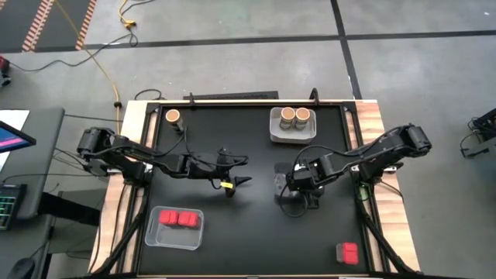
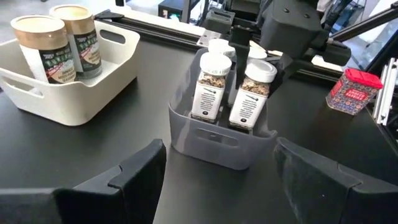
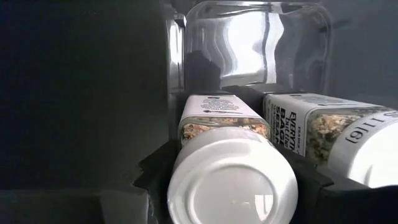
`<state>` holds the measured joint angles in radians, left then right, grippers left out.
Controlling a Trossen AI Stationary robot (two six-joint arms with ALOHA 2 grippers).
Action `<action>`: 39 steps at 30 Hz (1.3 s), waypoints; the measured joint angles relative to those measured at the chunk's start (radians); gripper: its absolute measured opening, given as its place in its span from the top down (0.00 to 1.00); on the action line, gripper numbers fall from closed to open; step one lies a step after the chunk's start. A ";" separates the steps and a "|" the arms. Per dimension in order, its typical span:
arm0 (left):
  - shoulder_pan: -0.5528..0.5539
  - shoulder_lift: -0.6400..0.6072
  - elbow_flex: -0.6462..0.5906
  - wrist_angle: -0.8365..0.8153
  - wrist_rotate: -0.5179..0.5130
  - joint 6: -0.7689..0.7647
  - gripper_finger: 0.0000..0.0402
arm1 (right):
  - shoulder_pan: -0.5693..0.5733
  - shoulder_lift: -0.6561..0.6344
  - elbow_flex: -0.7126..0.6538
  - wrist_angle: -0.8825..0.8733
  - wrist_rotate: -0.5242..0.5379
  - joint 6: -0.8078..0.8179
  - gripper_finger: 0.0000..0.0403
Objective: Sort spices by type
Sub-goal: Put the white spice bottle in the black bin
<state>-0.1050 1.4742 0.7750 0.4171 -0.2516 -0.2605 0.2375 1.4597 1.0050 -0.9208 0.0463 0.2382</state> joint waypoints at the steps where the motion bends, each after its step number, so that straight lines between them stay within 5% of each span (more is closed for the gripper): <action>1: 0.000 0.000 0.000 0.000 0.000 -0.004 0.29 | 0.000 0.000 0.000 0.000 0.000 0.000 0.42; 39: 0.000 0.000 0.000 0.000 0.003 -0.025 0.29 | 0.002 0.000 0.000 -0.019 -0.002 -0.010 0.38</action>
<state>-0.1051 1.4742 0.7749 0.4168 -0.2488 -0.2852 0.2394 1.4593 1.0050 -0.9401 0.0439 0.2278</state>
